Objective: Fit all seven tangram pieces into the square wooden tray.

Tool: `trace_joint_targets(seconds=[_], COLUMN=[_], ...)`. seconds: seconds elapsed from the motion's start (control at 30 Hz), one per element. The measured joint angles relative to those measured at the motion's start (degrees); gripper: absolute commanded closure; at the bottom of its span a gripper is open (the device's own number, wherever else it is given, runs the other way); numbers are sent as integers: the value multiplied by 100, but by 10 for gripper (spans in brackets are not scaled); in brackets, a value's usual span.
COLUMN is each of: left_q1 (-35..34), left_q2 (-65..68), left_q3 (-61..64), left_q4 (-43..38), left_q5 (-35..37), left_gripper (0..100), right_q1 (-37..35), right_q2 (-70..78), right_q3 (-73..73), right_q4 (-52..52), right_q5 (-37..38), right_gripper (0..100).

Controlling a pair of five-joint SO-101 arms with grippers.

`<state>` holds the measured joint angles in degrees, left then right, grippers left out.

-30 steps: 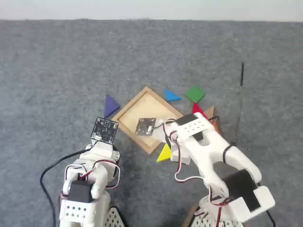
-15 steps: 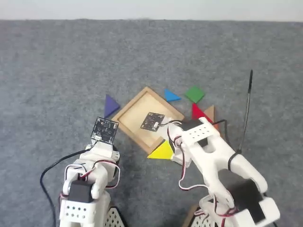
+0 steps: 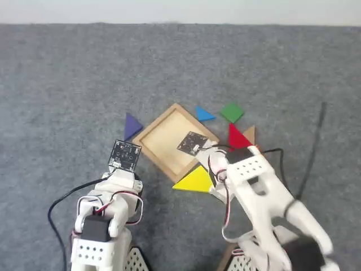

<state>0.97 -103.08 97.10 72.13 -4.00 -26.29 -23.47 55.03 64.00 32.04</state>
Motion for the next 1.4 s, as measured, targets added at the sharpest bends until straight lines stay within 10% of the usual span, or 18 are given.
trace_joint_targets(seconds=[0.47,1.4], left_q1=[0,0], left_q2=[0,0], left_q3=[0,0], left_q4=[0,0], left_q5=[0,0], left_gripper=[981,981], right_q1=[-1626,-1222], right_q2=[273,2338], right_q3=[-404,-1582], right_q4=[-132,-378], right_q5=[914,1240], right_gripper=[705,707])
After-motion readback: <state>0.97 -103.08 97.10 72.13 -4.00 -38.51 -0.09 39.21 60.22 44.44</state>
